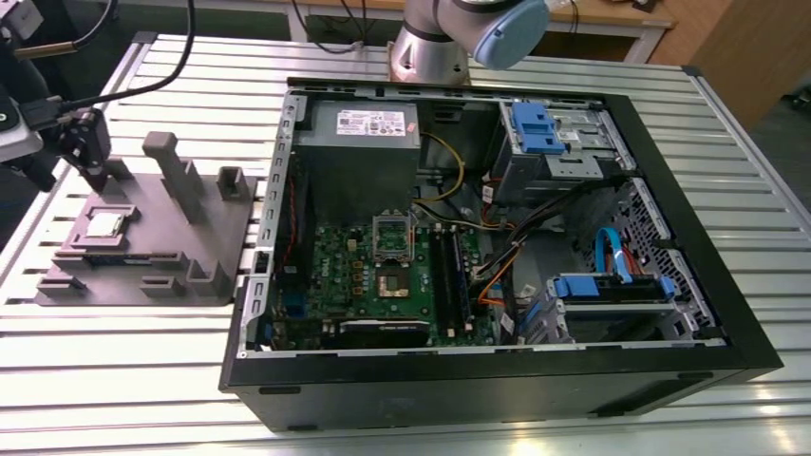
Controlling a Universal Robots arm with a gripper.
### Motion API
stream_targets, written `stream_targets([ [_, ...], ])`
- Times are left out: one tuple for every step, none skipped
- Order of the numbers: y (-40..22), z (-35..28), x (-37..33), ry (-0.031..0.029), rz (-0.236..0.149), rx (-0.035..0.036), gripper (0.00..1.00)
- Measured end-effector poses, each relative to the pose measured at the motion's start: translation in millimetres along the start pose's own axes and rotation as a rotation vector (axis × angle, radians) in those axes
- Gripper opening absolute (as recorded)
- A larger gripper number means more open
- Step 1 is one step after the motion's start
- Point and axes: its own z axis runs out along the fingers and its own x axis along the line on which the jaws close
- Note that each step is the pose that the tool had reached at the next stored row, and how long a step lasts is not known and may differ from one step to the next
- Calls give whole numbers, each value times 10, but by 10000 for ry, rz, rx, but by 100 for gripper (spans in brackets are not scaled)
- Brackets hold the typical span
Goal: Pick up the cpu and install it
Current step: 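Pick up the cpu and move it towards the insertion slot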
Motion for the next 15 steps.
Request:
stream_targets([
  [0, 13, 0, -1, 33, 0, 59],
  [-2, 15, 0, -2, 37, -1, 59],
  [-2, 15, 0, 0, 37, -1, 59],
  [-2, 15, 0, 1, 38, 0, 59],
  [-1, 16, 0, 1, 38, 0, 59],
  [-1, 20, 0, 0, 38, -1, 59],
  [-1, 28, -1, -3, 38, 2, 60],
  [-2, 38, -1, -2, 38, 5, 60],
  [-2, 54, 0, 0, 37, 6, 60],
  [-3, 72, 0, -1, 38, 6, 66],
  [-3, 92, 1, -1, 38, 6, 66],
  [-3, 110, 1, -1, 40, 7, 66],
  [-4, 128, 1, 0, 41, 7, 66],
  [-4, 145, 1, 1, 41, 7, 66],
  [-4, 163, 1, 0, 41, 7, 66],
])
